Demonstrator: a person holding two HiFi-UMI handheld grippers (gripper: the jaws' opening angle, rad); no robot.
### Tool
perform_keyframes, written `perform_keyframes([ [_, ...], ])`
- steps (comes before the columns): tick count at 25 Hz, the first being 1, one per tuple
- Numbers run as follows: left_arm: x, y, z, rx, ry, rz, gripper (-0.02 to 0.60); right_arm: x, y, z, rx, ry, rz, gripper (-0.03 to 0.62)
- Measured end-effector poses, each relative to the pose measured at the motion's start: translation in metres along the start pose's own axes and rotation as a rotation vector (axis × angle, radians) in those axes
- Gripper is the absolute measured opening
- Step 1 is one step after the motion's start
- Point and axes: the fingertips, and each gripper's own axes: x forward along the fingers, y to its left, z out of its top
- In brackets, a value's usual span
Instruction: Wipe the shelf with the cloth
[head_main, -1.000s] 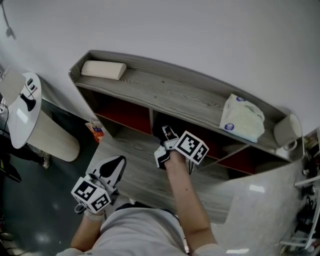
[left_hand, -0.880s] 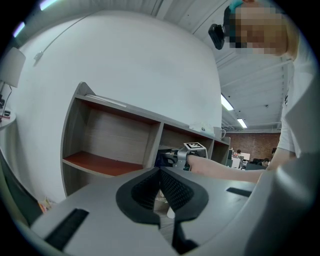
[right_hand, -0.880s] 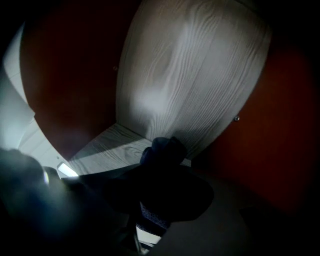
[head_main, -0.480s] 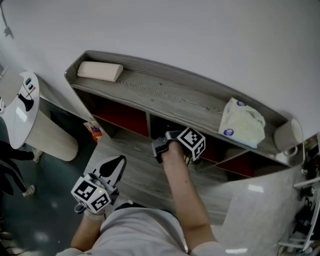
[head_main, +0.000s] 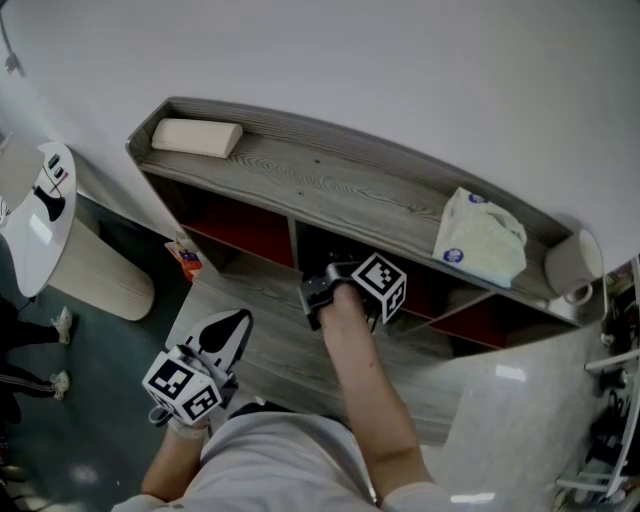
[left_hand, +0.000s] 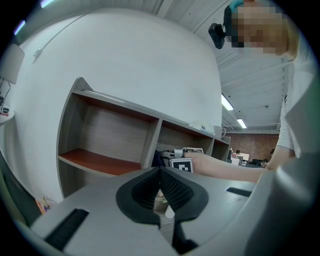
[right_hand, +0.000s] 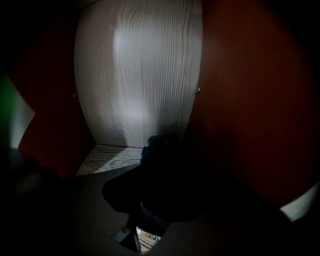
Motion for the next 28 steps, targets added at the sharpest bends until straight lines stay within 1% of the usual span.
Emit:
perform_keyframes([
  [3, -0.004, 0.000, 0.000, 0.001, -0.002, 0.000, 0.014, -0.008, -0.003, -0.008, 0.008, 0.008, -0.006, 0.127],
  [5, -0.007, -0.001, -0.001, 0.003, -0.001, -0.004, 0.014, -0.015, -0.005, -0.016, -0.006, 0.016, -0.016, 0.127],
  [7, -0.009, -0.003, -0.002, 0.006, 0.002, -0.011, 0.014, -0.022, -0.006, -0.022, -0.057, 0.023, -0.023, 0.127],
  [9, -0.010, -0.005, -0.002, 0.009, 0.003, -0.019, 0.014, -0.027, -0.004, -0.025, -0.136, 0.027, -0.024, 0.127],
  [11, -0.010, -0.007, -0.001, 0.012, 0.002, -0.029, 0.014, -0.031, 0.001, -0.024, -0.260, 0.030, -0.037, 0.127],
  [14, -0.009, -0.010, 0.000, 0.015, -0.001, -0.042, 0.014, -0.036, 0.012, -0.017, -0.531, 0.016, -0.098, 0.129],
  [16, -0.009, -0.010, 0.002, 0.016, -0.004, -0.051, 0.014, -0.036, 0.017, -0.012, -0.701, 0.005, -0.155, 0.130],
  [18, -0.009, -0.008, 0.003, 0.016, -0.008, -0.055, 0.014, -0.034, 0.018, -0.006, -0.847, 0.000, -0.221, 0.132],
  [22, -0.010, -0.004, 0.003, 0.009, -0.010, -0.061, 0.014, -0.031, 0.001, 0.001, -1.131, 0.034, -0.368, 0.138],
  [25, -0.010, 0.000, 0.000, -0.004, -0.005, -0.069, 0.014, -0.027, -0.003, 0.001, -1.299, 0.053, -0.443, 0.154],
  [28, -0.007, 0.002, -0.002, -0.013, -0.004, -0.079, 0.014, -0.023, -0.002, -0.005, -1.416, 0.088, -0.496, 0.193],
])
